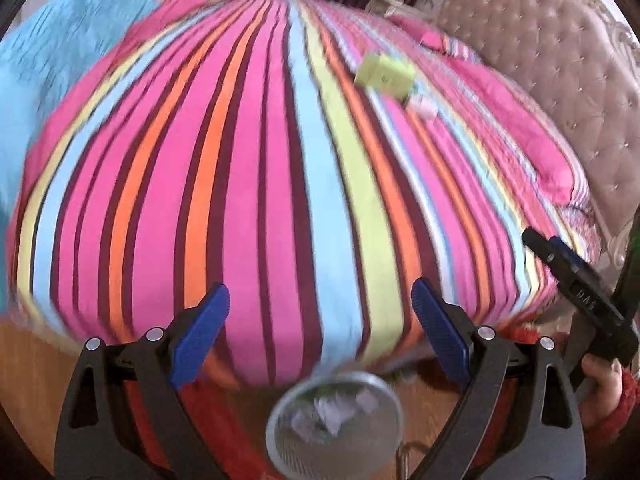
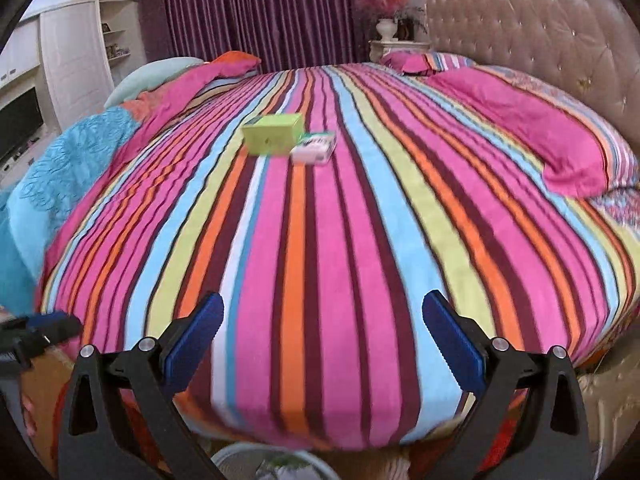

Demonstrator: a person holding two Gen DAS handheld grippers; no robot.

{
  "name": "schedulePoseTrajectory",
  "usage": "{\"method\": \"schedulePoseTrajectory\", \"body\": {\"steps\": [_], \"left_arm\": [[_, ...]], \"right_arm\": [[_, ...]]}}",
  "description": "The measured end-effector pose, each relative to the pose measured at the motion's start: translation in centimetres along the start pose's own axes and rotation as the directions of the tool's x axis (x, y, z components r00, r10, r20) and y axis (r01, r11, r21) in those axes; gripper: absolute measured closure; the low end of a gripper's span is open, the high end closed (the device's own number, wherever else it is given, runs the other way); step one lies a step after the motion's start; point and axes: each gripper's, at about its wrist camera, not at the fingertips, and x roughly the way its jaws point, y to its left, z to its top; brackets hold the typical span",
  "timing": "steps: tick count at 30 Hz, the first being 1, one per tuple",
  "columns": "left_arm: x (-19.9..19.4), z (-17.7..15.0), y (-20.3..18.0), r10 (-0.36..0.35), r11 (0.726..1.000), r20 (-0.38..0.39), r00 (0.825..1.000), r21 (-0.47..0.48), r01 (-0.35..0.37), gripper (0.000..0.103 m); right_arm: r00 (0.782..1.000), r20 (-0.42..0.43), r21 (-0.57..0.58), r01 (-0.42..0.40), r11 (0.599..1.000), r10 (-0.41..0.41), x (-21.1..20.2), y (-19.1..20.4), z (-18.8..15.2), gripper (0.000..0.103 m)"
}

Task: Collect trash
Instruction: 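Raise both tools back toward the last boxes on the bed, then grasp the lime-green box with the left gripper while the right gripper grasps the green tissue pack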

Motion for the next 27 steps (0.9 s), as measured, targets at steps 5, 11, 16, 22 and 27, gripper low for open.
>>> {"method": "schedulePoseTrajectory", "body": {"steps": [5,11,16,22,27], "left_arm": [[1.3,6.2,-0.9,-0.051,0.998,0.064,0.997,0.024,0.049,0.009],[3.9,11.7,-2.4,-0.081,0.995,0.083,0.993,0.06,0.076,0.009],[6.9,15.4,-3.9,-0.087,0.993,0.072,0.994,0.083,0.081,0.009],[10.3,18.2,-4.6,-0.11,0.991,0.047,0.993,0.082,0.106,0.009],[13.0,20.2,-4.9,-0.124,0.987,0.032,0.992,0.106,0.12,0.009]], "right_arm": [[1.0,0.002,-0.011,0.031,0.999,-0.031,2.0,-0.8,2.7,0.008],[0.998,0.006,-0.022,0.07,0.997,-0.07,4.8,-1.1,5.5,0.008],[0.997,-0.01,-0.03,0.071,0.997,-0.071,7.3,-1.0,7.3,0.008],[0.998,-0.025,-0.064,0.06,0.996,-0.061,10.1,0.0,8.8,0.008],[0.998,-0.042,-0.085,0.049,0.995,-0.052,12.6,0.4,9.8,0.008]]}}
